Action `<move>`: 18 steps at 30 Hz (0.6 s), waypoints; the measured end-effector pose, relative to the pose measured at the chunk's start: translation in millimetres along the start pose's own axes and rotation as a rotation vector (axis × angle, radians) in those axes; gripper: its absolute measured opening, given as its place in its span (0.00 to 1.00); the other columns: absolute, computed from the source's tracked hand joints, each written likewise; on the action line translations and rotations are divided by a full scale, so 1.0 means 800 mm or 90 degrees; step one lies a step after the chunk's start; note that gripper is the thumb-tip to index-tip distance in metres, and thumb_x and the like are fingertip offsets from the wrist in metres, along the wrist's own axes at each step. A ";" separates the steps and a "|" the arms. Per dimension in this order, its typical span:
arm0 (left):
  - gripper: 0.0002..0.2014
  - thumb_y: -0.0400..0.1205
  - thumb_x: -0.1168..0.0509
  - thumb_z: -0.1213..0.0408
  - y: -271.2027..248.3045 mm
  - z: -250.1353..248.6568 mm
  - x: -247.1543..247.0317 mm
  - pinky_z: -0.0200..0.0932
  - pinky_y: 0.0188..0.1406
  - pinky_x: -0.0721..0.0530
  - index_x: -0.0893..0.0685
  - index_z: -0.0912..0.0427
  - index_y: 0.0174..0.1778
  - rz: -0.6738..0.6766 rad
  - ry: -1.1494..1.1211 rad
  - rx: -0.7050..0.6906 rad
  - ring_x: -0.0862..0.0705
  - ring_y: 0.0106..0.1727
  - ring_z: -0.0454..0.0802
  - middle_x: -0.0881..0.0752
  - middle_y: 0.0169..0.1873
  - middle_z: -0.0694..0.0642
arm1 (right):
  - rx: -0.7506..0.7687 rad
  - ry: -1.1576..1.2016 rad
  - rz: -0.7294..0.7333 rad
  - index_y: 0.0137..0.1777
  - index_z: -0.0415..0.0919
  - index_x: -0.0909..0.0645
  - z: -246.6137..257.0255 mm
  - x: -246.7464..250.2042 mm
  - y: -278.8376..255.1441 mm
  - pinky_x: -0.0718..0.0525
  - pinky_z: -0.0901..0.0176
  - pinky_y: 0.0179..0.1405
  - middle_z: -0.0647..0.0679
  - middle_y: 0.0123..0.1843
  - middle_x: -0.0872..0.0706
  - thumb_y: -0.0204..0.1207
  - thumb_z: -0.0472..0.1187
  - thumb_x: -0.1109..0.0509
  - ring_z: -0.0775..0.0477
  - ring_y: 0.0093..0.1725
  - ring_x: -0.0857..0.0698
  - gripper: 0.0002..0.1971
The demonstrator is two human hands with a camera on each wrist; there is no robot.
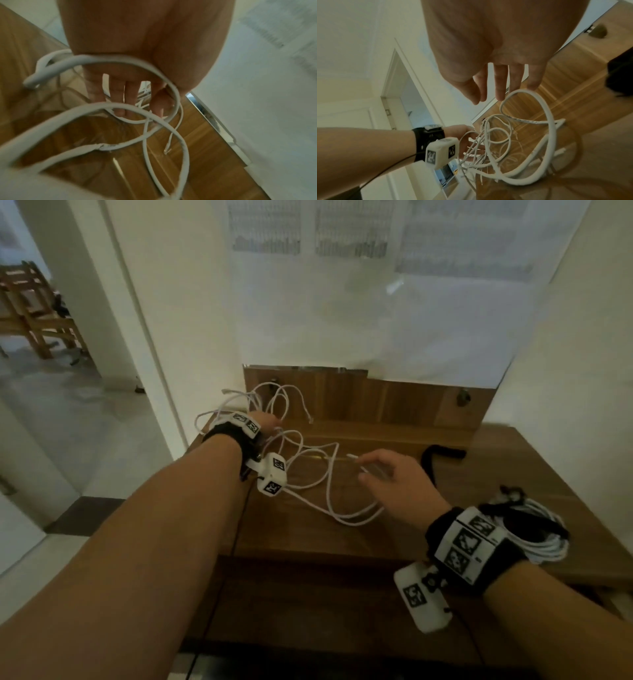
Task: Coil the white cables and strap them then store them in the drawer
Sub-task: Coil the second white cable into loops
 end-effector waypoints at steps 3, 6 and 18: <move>0.23 0.86 0.35 0.59 0.000 -0.004 -0.019 0.42 0.35 0.21 0.23 0.68 0.75 0.025 0.049 -0.002 0.21 0.73 0.65 0.21 0.73 0.67 | -0.039 0.095 -0.087 0.54 0.49 0.15 -0.012 0.019 0.014 0.18 0.64 0.55 0.52 0.57 0.13 0.82 0.41 0.28 0.54 0.57 0.15 0.04; 0.23 0.86 0.35 0.59 0.002 -0.011 -0.022 0.35 0.26 0.24 0.23 0.67 0.75 0.006 0.143 -0.039 0.21 0.72 0.64 0.20 0.72 0.66 | -0.078 0.174 -0.139 0.53 0.43 0.14 -0.016 0.025 0.029 0.19 0.73 0.41 0.48 0.51 0.11 0.82 0.39 0.27 0.53 0.50 0.14 0.03; 0.14 0.82 0.35 0.72 -0.122 -0.145 0.052 0.42 0.39 0.12 0.14 0.46 0.41 -0.274 -0.004 -0.429 0.10 0.42 0.47 0.09 0.45 0.51 | 0.013 0.213 -0.232 0.63 0.45 0.20 0.047 0.068 0.048 0.19 0.65 0.51 0.48 0.60 0.14 0.80 0.38 0.26 0.50 0.59 0.15 0.13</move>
Point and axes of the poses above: each hand's wrist, its own y-axis towards the middle knuckle, its own x-axis out of the back of the hand, z = x × y, the point moved 7 cm from there along y, towards the middle knuckle
